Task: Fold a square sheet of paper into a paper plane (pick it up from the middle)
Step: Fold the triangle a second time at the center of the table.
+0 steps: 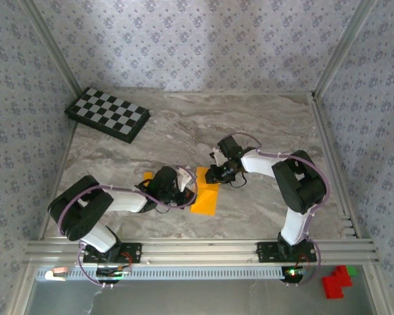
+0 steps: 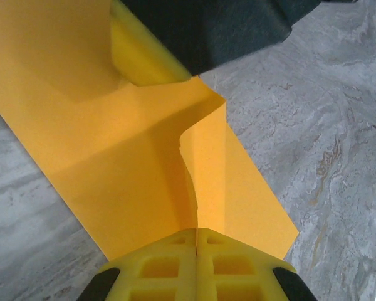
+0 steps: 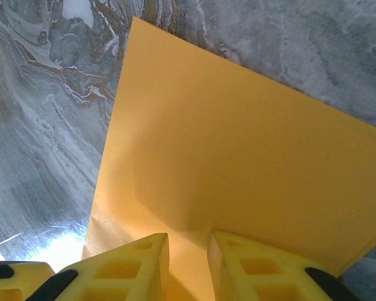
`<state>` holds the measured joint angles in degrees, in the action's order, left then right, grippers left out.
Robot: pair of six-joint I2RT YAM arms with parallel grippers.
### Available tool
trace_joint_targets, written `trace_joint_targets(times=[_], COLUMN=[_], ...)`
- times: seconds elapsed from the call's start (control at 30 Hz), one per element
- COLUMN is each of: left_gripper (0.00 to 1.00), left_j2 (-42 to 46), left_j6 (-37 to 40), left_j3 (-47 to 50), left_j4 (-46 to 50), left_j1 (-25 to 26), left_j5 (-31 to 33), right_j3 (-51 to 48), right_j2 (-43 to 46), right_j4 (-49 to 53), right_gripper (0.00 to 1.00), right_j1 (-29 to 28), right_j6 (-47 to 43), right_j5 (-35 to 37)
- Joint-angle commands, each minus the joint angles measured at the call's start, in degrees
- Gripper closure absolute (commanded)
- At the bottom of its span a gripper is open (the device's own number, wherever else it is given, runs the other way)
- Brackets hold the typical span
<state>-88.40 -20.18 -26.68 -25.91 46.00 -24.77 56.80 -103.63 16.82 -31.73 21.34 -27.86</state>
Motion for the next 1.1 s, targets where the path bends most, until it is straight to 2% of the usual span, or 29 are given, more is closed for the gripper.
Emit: trace_joint_targets(times=[0.0, 1.07], left_gripper=[1.00, 0.99], left_j2=[-1.0, -4.1], left_j6=[-1.3, -2.2], left_j3=[-1.4, -3.2], left_j4=[-0.5, 2.2], left_j1=[-0.6, -2.3], left_j5=[-1.8, -4.4], right_j3=[-0.3, 0.6], right_j2=[-2.5, -4.0], right_j4=[4.7, 5.6], right_gripper=[0.74, 0.75], right_j1=[0.4, 0.1], right_j6=[-1.4, -2.1], right_j5=[2.6, 3.6])
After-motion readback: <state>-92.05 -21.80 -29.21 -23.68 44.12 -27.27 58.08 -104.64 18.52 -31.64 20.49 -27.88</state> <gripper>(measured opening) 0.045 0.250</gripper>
